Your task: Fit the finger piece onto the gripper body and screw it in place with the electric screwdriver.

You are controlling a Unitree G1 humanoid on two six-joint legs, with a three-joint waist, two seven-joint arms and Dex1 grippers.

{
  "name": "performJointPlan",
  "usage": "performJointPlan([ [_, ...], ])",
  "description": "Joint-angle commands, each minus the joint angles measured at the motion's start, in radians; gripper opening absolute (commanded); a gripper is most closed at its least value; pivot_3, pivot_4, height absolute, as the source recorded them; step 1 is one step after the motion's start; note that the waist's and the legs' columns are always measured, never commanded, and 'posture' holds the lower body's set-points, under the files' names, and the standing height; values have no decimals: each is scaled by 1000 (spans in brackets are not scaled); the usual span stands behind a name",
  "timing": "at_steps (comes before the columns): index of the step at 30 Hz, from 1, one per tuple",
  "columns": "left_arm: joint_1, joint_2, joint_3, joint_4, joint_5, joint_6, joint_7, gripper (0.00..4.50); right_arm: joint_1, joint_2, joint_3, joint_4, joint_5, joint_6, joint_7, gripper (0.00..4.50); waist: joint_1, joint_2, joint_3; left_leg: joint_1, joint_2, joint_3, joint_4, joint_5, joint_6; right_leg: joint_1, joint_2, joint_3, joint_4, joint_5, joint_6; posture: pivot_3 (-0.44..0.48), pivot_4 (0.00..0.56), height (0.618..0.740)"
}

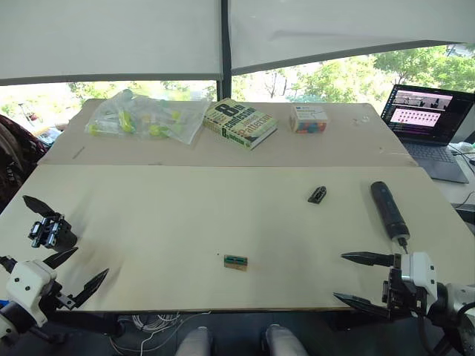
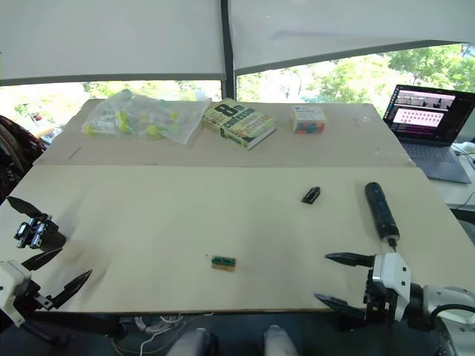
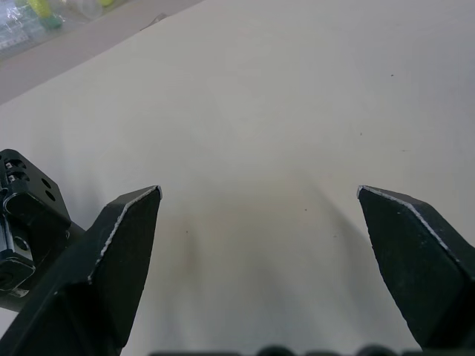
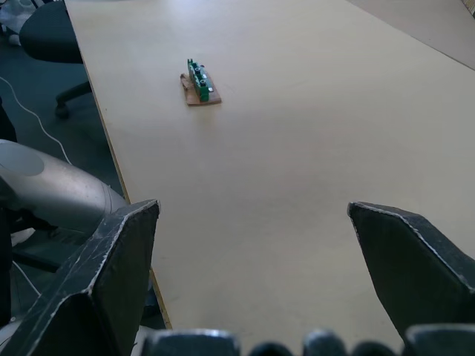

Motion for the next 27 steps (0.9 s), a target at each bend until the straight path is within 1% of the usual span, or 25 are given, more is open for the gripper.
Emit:
performJointPlan([
  [1, -3, -4, 27, -62, -87, 58, 14, 4470, -29, 1, -4, -5, 6, -28, -9, 4500, 0, 0, 0, 0, 0, 0, 0, 0, 0, 0, 0, 0, 0, 0, 0, 0, 150, 740],
  [4, 27, -43, 90, -149, -236, 193, 63, 4470, -97, 57, 27, -16, 7, -24, -79, 4500, -5, -1, 0, 0, 1, 0, 0, 0, 0, 0, 0, 0, 0, 0, 0, 0, 150, 740],
  [6, 64, -83, 123, -180, -272, 218, 94, 4470, -120, 84, 56, -45, 38, 1, -85, 4500, -7, -1, 1, 0, 1, 0, 0, 0, 0, 0, 0, 0, 0, 0, 0, 0, 150, 740],
  [9, 101, -151, 166, -210, -292, 235, 165, 4470, -139, 125, 88, -94, 120, 3, -59, 4500, -4, 3, 2, 0, 1, 0, 0, -2, 0, 0, 0, 0, 0, 1, 2, 0, 150, 740],
  [12, 140, -267, 197, -228, -290, 214, 262, 4470, -175, 180, 138, -146, 152, -14, -69, 4500, -2, 3, 2, 0, 1, 0, 0, -2, 0, 0, 0, 0, 0, 2, 4, 0, 150, 740],
  [13, 147, -289, 201, -233, -288, 212, 279, 4470, -181, 187, 147, -155, 152, -11, -73, 4500, -3, 3, 2, 0, 1, 0, 0, -2, 0, 0, 0, 0, 0, 2, 4, 0, 150, 740],
  [15, 154, -376, 232, -213, -288, 185, 367, 4470, -207, 215, 181, -176, 152, -21, -73, 4500, -3, 4, 3, 0, -1, 0, 0, -2, 0, 0, 0, 0, 0, 1, 3, 0, 150, 740],
  [17, 140, -425, 269, -194, -297, 164, 458, 4470, -224, 226, 209, -180, 143, -31, -60, 4500, -10, 10, 2, 0, -1, 1, 0, -2, 0, 0, 0, 1, -3, 1, 3, 0, 150, 740],
  [18, 134, -430, 276, -192, -297, 158, 478, 4470, -227, 228, 217, -172, 131, -41, -54, 4500, -12, 13, 2, 0, -2, 4, 0, -4, 3, 0, 0, 2, -4, 2, 5, 0, 150, 740],
  [19, 131, -429, 276, -194, -289, 151, 490, 4470, -231, 229, 222, -161, 122, -50, -48, 4500, -11, 16, 1, 0, -3, 6, 0, -6, 5, 0, -1, 4, -4, 4, 12, 0, 150, 740],
  [20, 128, -422, 269, -198, -284, 154, 495, 4470, -234, 231, 228, -149, 114, -58, -44, 4500, -10, 16, 1, 0, -4, 8, 0, -7, 7, 0, -2, 4, -6, 4, 14, 0, 150, 740],
  [23, 115, -378, 223, -213, -290, 219, 508, 4470, -247, 229, 245, -118, 104, -74, -25, 4500, -5, 16, 1, -1, -5, 9, 0, -10, 8, 0, 0, 3, -11, 8, 8, 0, 150, 740],
  [27, 64, -303, 151, -207, -212, 249, 523, 4470, -260, 233, 247, -81, 103, -93, -14, 4500, 1, 15, 0, 0, -4, 9, 0, -12, 7, 0, 1, 2, -10, 8, 7, 0, 150, 740],
])
